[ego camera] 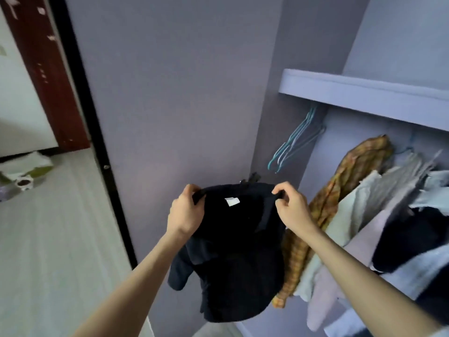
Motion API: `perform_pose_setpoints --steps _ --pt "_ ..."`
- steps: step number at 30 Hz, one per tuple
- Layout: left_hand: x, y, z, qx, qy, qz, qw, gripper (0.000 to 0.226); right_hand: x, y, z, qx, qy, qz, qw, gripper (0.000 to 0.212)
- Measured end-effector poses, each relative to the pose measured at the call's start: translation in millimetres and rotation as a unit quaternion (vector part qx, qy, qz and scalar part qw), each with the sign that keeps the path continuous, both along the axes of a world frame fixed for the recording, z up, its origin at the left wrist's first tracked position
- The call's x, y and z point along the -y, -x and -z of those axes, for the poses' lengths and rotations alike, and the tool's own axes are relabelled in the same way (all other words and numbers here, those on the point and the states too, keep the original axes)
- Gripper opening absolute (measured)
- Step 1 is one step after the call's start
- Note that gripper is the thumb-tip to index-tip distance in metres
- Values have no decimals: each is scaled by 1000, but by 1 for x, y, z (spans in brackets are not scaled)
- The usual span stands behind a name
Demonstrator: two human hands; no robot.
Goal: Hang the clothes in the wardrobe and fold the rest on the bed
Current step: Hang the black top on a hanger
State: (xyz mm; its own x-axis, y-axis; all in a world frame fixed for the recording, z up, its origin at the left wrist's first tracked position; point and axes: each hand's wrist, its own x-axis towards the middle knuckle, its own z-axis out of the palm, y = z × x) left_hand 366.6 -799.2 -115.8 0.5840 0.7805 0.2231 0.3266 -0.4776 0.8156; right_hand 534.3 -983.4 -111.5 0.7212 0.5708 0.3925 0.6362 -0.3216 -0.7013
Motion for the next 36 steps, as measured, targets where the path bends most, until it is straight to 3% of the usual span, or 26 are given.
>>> perform_pose_setpoints --steps 6,11,15,18,22,29,36 --pt "-4 -74 -44 44 -74 95 992 19 -21 -69 -5 -73 -47 113 990 22" --pt "-4 -120 -50 -19 -218 142 965 24 -45 -125 0 -283 -112 205 930 30" --pt "-7 -145 -39 -74 -285 152 944 29 -64 -161 9 -294 -106 216 925 33" --pt "-11 -150 -30 -85 -291 142 942 30 -86 -179 11 -323 -108 189 921 38" --pt "-14 -151 -17 -93 -288 125 945 29 -108 -200 14 -384 -134 193 893 18" --pt "-12 -156 -15 -100 -289 116 945 31 -115 -209 12 -419 -137 154 884 25" --pt "-10 -157 -18 -99 -286 117 946 27 -97 -201 -2 -392 -255 185 864 30"
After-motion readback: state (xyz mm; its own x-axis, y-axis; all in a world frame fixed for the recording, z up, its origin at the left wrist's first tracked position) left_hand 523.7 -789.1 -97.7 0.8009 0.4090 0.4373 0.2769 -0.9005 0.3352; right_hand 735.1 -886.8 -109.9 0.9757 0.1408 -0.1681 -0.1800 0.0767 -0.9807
